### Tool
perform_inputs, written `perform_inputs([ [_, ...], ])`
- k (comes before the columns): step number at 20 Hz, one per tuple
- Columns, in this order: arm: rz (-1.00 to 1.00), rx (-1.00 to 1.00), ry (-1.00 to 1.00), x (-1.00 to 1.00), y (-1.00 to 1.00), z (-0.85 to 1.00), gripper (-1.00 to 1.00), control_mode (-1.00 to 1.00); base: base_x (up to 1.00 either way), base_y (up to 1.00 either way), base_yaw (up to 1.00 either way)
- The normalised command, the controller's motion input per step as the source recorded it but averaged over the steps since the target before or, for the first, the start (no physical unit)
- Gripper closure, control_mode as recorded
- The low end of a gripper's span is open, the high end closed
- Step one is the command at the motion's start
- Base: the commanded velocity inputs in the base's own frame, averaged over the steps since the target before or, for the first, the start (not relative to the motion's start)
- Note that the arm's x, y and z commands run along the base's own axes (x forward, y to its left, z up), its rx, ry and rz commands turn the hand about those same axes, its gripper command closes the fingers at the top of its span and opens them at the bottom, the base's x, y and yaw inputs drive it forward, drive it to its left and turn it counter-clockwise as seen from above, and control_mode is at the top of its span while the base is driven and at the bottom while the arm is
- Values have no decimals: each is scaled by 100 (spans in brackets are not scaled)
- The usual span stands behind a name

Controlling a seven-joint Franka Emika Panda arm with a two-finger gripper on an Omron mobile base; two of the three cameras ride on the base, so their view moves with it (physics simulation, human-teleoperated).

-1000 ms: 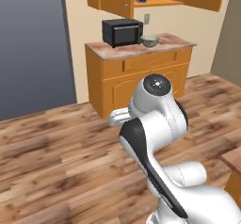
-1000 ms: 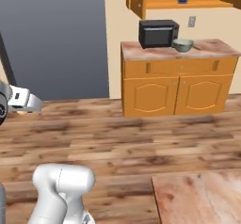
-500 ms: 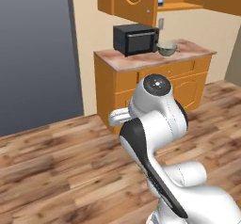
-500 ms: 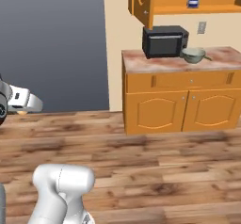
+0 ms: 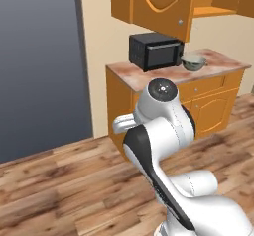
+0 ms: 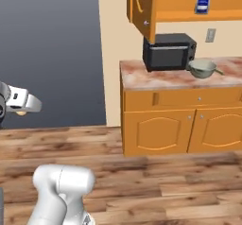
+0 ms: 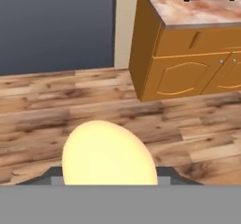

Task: Pick the egg and butter from the fridge and place them by the bowl for mixing.

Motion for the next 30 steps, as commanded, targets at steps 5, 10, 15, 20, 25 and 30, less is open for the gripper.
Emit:
perform_inputs([
  [5,0,0,0,0,0,0,100,100,98,-90,14],
  [10,0,0,0,0,0,0,100,100,36,-100,15],
  [15,0,0,0,0,0,0,100,100,29,-100,6],
  [20,0,0,0,0,0,0,100,100,50,-100,0],
  [25,0,0,0,0,0,0,100,100,80,-100,2],
  [30,0,0,0,0,0,0,100,100,100,-100,5],
])
